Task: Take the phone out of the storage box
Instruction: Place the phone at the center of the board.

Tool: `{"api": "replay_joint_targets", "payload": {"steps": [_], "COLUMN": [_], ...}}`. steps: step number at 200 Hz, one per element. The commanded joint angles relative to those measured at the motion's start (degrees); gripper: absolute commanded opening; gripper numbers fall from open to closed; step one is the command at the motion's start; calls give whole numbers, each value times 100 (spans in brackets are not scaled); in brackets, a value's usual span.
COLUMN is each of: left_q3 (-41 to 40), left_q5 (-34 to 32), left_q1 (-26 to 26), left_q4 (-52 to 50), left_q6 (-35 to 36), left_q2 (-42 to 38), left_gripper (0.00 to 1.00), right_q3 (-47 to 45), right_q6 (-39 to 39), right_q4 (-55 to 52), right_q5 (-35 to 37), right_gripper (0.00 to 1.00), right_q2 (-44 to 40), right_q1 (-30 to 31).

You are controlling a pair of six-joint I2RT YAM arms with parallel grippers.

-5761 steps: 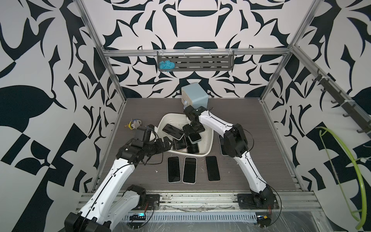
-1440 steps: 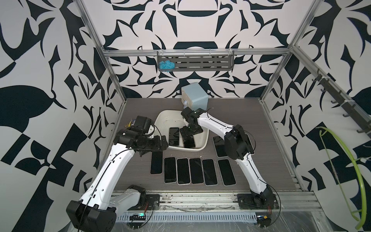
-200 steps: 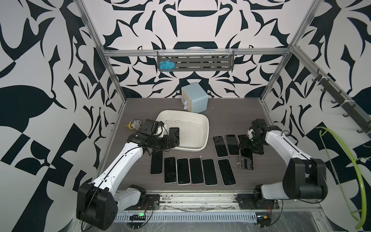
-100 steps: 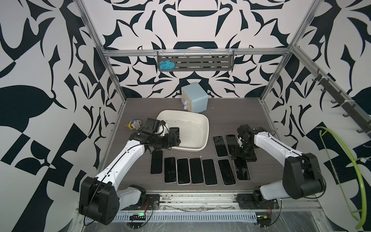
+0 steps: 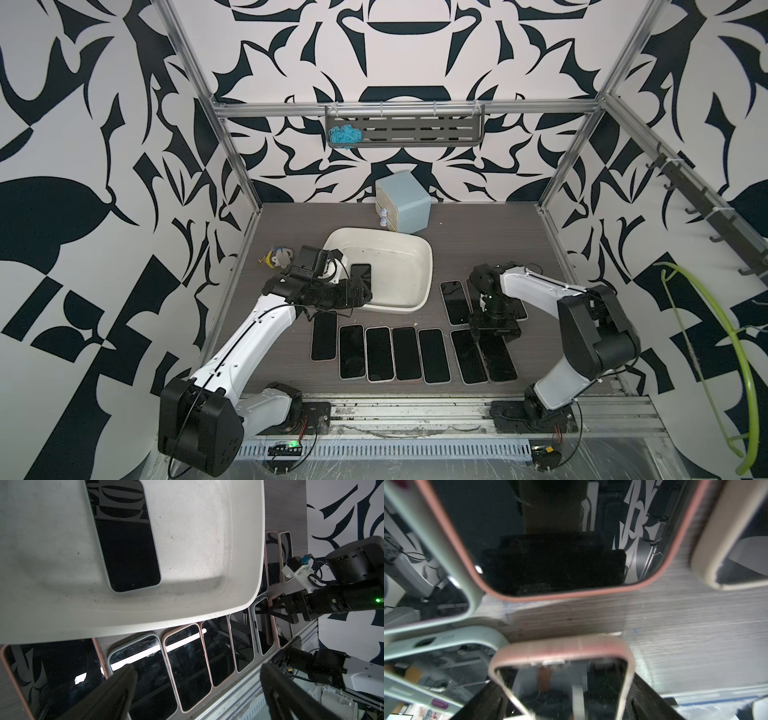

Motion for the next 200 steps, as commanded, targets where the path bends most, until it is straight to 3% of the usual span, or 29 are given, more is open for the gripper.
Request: {"api": "replay_joint_targets", "payload": {"steps": [1,33,88,128,200], "left_q3": [73,121,363,681,525], "left_q5": [-62,-84,-59,-54,83], "left_q1": [52,71,72,72,72], "left_q4": [-240,-302,-355,-417,-113], "left_q6": [250,304,234,199,-89], "left_q2": [-176,-113,78,311,326], "left_gripper": [100,100,100,100,100], "right_q3": [260,552,419,-100,-251], "right_q6": [81,-12,-31,657,1292], "right_q4": [-368,-578,-565,-242,-745], "right_q5": [386,807,536,105,976], "right_gripper": [98,99,99,99,99], "right_q2": [-21,-108,-253,-557,-304], "right_q1": [49,62,79,390,475]}}
